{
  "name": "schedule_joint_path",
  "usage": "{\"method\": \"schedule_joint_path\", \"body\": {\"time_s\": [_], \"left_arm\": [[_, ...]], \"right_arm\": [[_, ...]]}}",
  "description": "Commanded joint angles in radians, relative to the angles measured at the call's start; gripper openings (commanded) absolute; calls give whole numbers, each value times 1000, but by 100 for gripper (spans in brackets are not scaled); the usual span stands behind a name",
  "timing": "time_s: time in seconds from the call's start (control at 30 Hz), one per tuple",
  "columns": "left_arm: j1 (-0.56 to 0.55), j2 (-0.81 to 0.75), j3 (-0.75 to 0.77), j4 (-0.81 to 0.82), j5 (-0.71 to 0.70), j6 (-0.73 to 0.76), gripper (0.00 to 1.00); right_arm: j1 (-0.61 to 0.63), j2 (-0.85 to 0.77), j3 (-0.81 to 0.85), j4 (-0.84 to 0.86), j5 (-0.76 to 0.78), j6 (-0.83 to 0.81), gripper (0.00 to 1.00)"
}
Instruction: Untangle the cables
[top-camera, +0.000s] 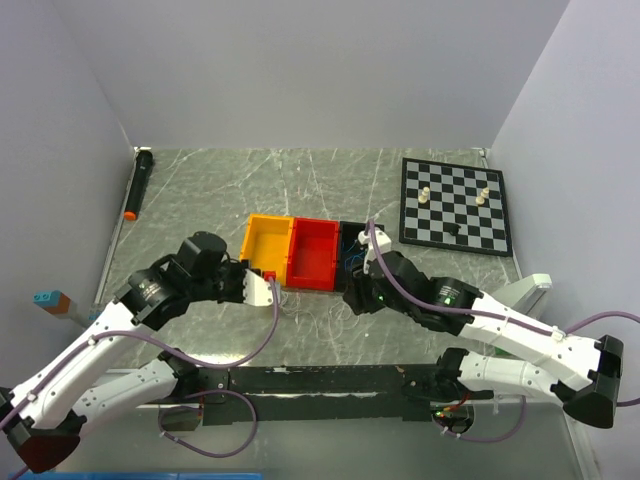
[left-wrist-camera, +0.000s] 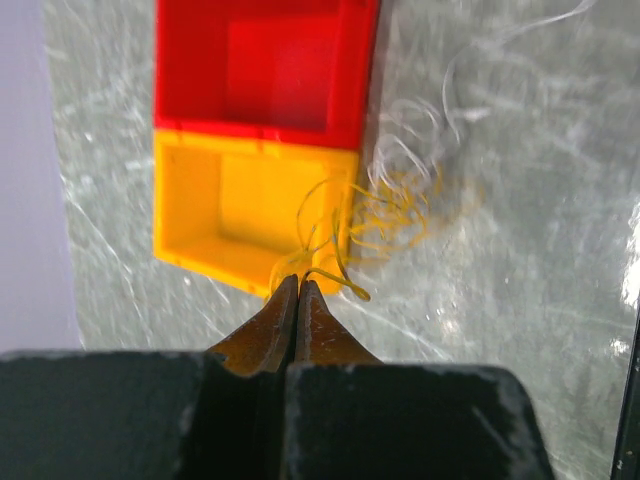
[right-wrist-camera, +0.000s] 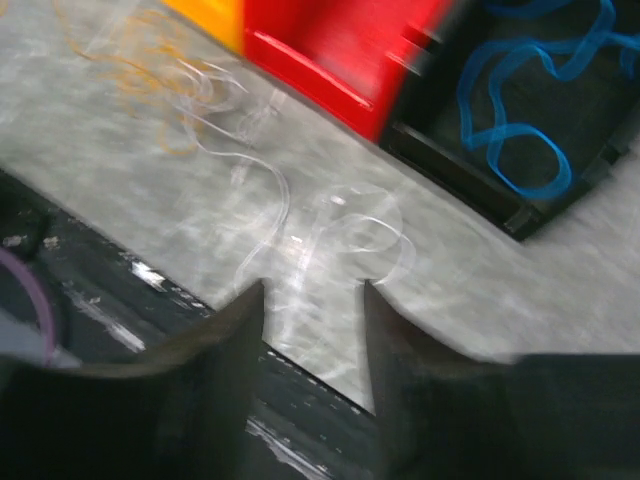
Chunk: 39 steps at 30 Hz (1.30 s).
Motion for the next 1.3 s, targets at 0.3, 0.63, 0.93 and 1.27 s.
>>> {"method": "schedule_joint_path", "body": {"time_s": [0.3, 0.63, 0.93, 1.27], "left_arm": [[2, 104, 230, -91, 181, -14, 1], [1, 154, 408, -137, 217, -84, 1], [1, 203, 492, -228, 275, -124, 1], [1, 171, 433, -118, 137, -161, 1]], "right_arm": [[4, 52, -187, 792, -282, -130, 68], [12, 302, -221, 1301, -396, -133, 71], [19, 473, -120, 1392, -341, -103, 61], [19, 280, -239, 1124, -283, -67, 0]]}}
